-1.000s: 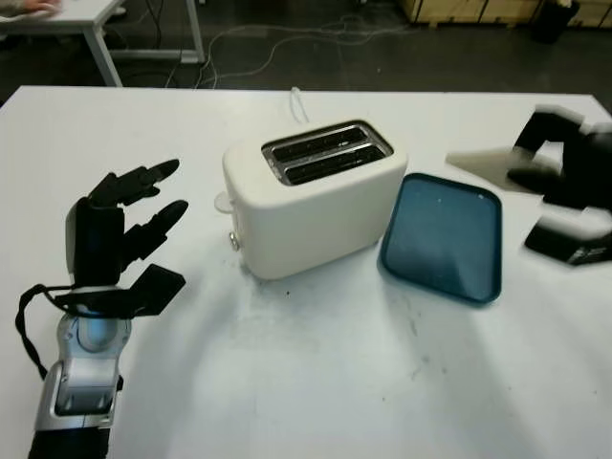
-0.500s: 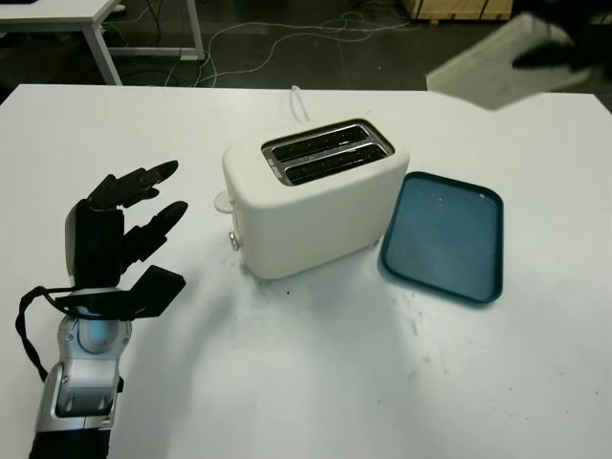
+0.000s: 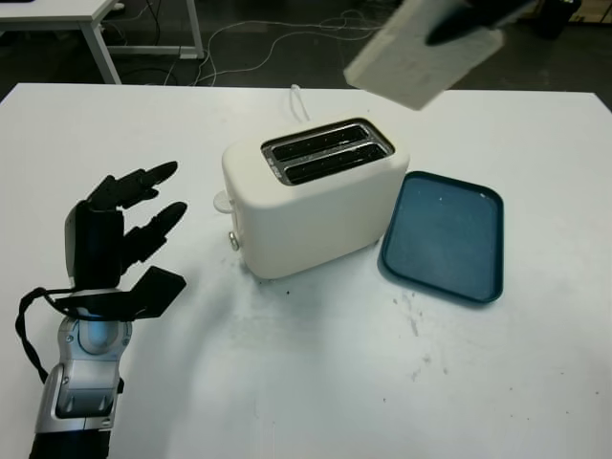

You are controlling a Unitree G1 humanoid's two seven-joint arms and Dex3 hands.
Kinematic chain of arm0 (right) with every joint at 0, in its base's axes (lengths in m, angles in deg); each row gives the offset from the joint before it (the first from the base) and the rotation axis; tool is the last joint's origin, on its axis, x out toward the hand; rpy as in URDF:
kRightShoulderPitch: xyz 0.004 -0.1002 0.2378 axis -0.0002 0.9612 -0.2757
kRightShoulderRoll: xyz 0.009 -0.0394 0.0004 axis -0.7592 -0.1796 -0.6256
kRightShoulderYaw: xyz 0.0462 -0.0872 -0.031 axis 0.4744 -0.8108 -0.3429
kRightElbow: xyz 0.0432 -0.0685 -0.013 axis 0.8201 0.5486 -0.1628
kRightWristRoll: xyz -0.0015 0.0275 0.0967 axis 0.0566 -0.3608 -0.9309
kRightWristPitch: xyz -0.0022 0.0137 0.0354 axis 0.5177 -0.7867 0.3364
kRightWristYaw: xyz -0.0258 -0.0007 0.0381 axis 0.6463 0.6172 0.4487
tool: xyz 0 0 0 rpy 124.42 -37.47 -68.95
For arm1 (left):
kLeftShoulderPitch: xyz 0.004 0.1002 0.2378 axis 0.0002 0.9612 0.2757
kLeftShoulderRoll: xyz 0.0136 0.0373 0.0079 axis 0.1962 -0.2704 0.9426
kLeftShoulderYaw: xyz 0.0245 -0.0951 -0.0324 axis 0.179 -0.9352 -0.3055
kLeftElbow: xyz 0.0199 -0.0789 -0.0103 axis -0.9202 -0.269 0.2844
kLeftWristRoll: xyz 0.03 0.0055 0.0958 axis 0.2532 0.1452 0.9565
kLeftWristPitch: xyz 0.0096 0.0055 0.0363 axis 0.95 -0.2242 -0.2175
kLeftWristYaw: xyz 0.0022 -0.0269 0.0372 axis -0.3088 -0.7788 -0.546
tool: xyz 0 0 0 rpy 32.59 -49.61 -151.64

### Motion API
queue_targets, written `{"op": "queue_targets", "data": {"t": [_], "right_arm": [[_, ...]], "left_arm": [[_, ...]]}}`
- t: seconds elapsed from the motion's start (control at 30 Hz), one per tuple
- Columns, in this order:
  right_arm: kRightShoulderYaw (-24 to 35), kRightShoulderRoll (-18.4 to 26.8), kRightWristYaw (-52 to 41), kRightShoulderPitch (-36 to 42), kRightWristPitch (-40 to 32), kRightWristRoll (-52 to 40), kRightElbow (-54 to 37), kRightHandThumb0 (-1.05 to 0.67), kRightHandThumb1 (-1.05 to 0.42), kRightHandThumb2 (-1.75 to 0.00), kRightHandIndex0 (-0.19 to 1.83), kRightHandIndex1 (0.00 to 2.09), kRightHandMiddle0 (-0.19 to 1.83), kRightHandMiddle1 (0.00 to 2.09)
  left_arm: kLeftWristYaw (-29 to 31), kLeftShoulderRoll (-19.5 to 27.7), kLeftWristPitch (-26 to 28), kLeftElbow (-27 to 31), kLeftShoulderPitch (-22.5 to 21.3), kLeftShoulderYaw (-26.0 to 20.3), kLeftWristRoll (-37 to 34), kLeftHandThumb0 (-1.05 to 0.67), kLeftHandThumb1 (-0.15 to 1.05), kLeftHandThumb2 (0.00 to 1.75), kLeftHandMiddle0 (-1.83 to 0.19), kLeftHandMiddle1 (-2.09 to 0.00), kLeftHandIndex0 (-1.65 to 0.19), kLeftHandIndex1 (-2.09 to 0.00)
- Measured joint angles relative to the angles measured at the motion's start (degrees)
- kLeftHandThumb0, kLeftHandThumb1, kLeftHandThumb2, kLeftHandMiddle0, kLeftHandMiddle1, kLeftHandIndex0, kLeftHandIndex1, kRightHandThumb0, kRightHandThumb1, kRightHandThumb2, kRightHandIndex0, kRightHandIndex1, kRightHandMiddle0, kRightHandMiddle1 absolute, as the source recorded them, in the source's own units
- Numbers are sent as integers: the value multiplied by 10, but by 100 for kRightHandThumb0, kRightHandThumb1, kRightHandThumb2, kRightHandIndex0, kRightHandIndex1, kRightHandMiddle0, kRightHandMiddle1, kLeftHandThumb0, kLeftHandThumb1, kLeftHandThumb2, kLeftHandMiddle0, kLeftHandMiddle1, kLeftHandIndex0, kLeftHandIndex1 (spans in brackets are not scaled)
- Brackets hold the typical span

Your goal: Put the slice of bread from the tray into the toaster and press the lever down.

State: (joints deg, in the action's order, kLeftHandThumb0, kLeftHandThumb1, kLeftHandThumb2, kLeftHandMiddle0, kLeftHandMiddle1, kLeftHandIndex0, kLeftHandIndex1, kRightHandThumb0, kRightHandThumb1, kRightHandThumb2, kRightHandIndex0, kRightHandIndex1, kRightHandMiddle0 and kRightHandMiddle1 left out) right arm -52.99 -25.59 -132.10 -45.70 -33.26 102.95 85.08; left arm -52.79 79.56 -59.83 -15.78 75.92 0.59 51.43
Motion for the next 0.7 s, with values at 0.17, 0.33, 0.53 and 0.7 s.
{"op": "queue_targets", "data": {"t": [0.17, 0.33, 0.53, 0.7], "right_arm": [[-24, -33, 8, -4, 43, 13, 49, -53, -92, -34, 101, 175, 78, 175], [-30, -63, 10, -11, 63, 14, 112, -60, -92, -34, 105, 175, 84, 175], [-42, -79, 11, -11, 64, 27, 123, -59, -92, -34, 108, 175, 89, 175], [-52, -91, 16, -11, 64, 37, 123, -58, -92, -34, 112, 175, 93, 175]], "left_arm": [[0, -1, 0, 0, 0, 0, 3, -50, 92, 13, -55, -103, -90, -1], [-4, -3, 0, 0, 0, 0, 10, -52, 92, 13, -56, -101, -90, -1], [-4, -9, 0, 0, 0, 0, 10, -53, 92, 13, -56, -100, -90, -1], [-4, -9, 0, 0, 0, 0, 12, -53, 92, 13, -57, -101, -90, -1]]}}
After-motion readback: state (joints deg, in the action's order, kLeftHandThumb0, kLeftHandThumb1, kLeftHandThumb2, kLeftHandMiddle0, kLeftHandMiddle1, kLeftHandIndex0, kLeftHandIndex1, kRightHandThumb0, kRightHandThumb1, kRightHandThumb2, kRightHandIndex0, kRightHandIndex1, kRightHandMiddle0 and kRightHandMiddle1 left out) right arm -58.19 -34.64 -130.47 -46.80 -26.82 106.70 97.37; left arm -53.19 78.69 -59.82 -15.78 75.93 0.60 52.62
